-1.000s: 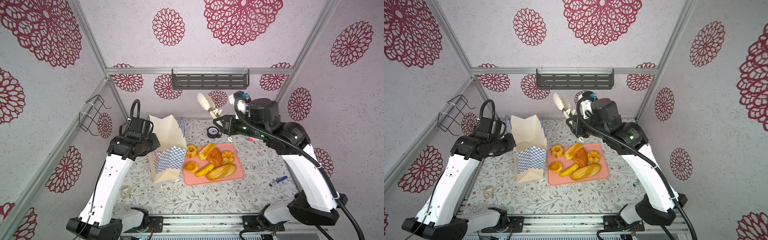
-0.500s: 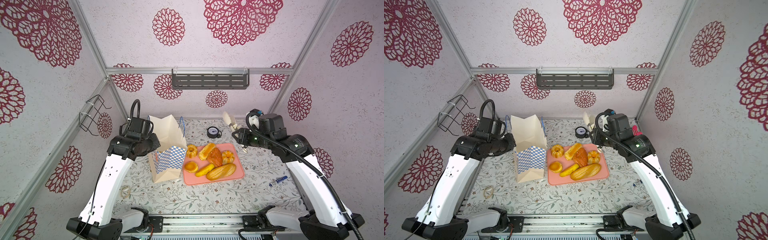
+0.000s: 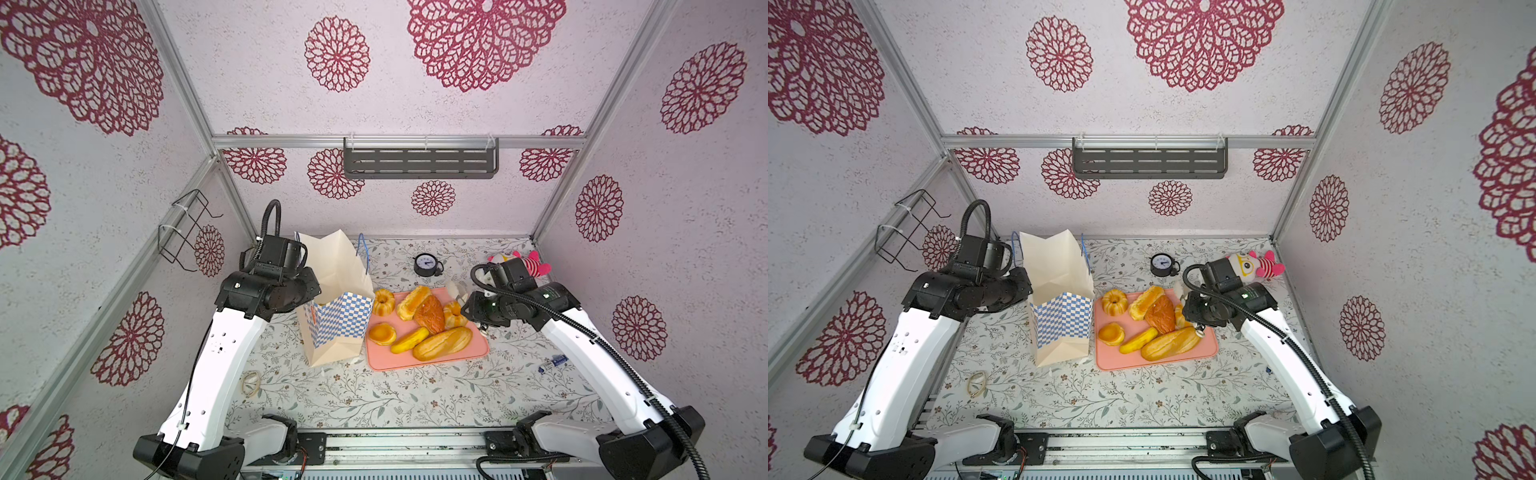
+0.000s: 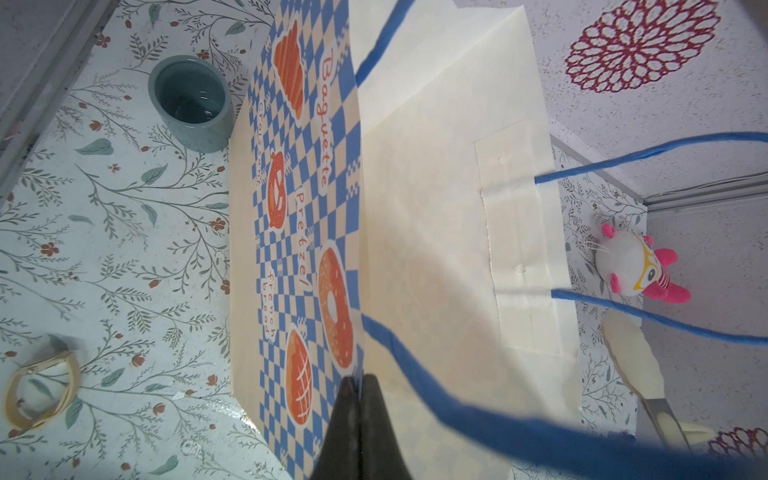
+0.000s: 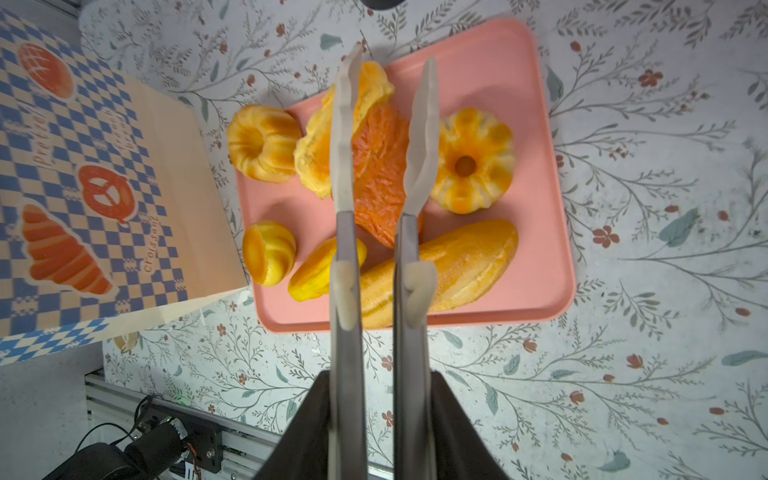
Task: Place the fake bread into the paper bag
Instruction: 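Lower the tongs toward the breads on the pink tray with the right gripper, then close the tongs on the yellow bundt-shaped bun with the right gripper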
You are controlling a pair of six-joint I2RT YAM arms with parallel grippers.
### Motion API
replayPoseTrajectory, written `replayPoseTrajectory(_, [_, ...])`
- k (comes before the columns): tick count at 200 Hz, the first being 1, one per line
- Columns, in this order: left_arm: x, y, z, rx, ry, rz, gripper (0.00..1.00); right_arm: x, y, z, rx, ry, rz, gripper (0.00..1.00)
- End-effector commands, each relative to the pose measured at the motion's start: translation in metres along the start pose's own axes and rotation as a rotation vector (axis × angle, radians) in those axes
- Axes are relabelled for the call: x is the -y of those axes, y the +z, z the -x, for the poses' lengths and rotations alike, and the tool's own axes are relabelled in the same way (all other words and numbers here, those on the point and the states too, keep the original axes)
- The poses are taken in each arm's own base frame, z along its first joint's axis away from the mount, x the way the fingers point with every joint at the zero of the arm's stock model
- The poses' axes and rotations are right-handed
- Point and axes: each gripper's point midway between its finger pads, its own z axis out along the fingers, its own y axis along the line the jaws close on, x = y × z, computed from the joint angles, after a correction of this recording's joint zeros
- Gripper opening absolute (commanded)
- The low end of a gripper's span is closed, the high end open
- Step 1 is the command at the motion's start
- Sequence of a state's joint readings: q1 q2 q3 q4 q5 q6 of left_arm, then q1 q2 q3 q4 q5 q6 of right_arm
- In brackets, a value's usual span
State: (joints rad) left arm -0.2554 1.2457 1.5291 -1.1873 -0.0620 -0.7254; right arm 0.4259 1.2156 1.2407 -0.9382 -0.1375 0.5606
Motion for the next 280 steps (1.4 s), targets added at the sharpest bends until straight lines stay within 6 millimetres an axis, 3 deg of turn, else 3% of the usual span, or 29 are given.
replayPoseTrajectory(1, [0.005,0.002,0.004,0.018,0.003,-0.024,0.00,0.004,-0.008,0.009,0.044,0.032,0.013,0.40])
replayPoseTrajectory(79, [0.009,0.006,0.005,0.015,0.008,-0.035,0.00,0.059,0.021,-0.009,-0.081,0.120,-0.090,0.41])
replayPoseTrajectory(210, [0.008,0.008,0.003,0.011,0.011,-0.034,0.00,0.064,0.050,-0.006,-0.136,0.115,-0.078,0.43])
replayPoseTrajectory(280, [0.008,0.007,0.004,0.016,0.009,-0.035,0.00,0.068,0.060,-0.011,-0.158,0.116,-0.084,0.36])
